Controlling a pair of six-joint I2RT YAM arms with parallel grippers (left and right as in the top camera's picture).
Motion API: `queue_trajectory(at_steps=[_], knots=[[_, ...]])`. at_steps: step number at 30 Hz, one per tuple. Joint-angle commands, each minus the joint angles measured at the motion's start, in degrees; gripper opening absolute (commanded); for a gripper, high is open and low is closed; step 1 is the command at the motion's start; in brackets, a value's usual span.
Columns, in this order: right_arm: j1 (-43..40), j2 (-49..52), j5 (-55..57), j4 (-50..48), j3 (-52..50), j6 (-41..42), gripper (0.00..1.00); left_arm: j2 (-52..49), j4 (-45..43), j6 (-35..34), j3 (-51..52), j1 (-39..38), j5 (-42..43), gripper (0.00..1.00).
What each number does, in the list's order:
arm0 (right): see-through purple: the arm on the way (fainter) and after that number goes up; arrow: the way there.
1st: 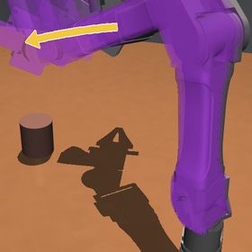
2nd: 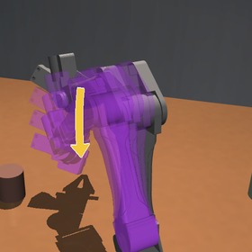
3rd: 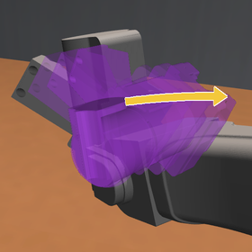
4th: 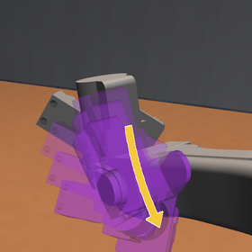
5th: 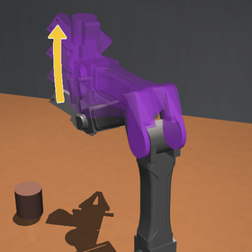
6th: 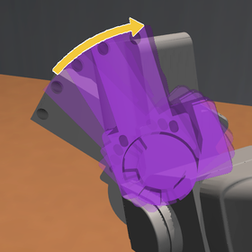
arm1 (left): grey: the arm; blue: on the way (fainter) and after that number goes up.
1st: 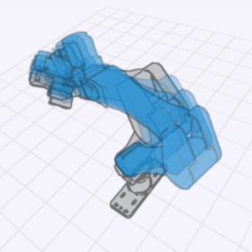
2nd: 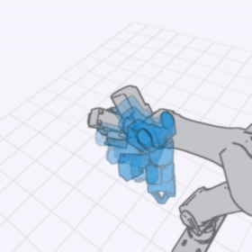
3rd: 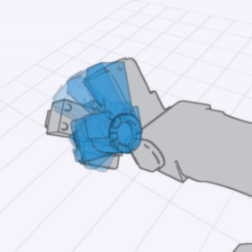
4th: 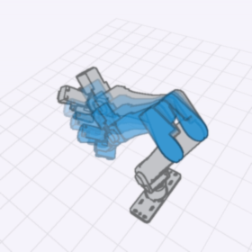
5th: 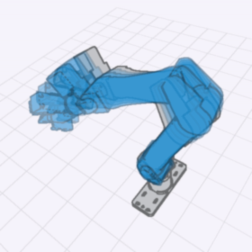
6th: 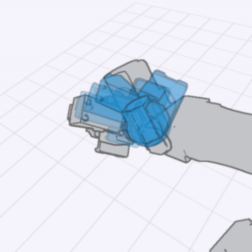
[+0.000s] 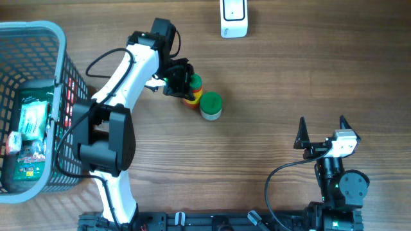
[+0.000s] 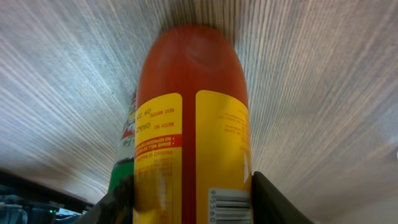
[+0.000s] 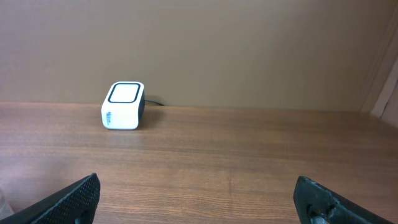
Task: Scan the item barcode
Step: 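Carry the sauce bottle out and stand it beside the green bottle, then return the left gripper to the basket and grasp the Kleenex tissue pack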
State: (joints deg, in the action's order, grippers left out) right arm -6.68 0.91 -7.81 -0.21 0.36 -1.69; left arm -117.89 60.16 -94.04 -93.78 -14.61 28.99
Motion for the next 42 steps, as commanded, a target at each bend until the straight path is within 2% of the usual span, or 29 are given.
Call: queue_trajectory(at_steps=[1, 4, 13, 19, 27, 32, 37, 39, 42], knots=[[0.20, -0.11, 0.55, -0.22, -0.07, 0.59, 1.00, -0.31, -1.55, -0.87, 1.73, 0.20, 3.13, 0.50], [0.20, -0.11, 0.55, -0.20, -0.07, 0.57, 1.00, -0.17, -1.51, -0.68, 1.73, 0.20, 3.45, 0.68], [0.20, -0.11, 0.55, -0.20, -0.07, 0.57, 1.00, 1.16, -0.37, 2.32, 1.68, 0.20, 3.32, 0.89], [0.20, -0.11, 0.55, -0.20, -0.07, 0.57, 1.00, 6.25, 0.81, 2.29, 1.64, 0.24, -5.53, 1.00], [0.20, -0.11, 0.55, -0.22, -0.07, 0.59, 1.00, 17.51, 1.38, 2.58, 1.62, 0.26, -19.17, 1.00], [0.20, -0.11, 0.55, -0.20, -0.07, 0.57, 1.00, 25.57, 2.51, 9.64, 0.46, 0.26, -29.40, 1.00], [0.20, -0.11, 0.55, -0.22, -0.07, 0.57, 1.00, 34.05, 10.60, 10.10, -2.36, 1.03, -45.62, 1.00], [0.20, -0.11, 0.55, -0.20, -0.07, 0.57, 1.00, 36.59, 12.37, 10.62, -3.65, 2.34, -49.48, 0.99], [0.20, -0.11, 0.57, -0.22, -0.07, 0.57, 1.00, 40.33, 12.57, 16.26, -6.34, 6.38, -52.63, 0.99]])
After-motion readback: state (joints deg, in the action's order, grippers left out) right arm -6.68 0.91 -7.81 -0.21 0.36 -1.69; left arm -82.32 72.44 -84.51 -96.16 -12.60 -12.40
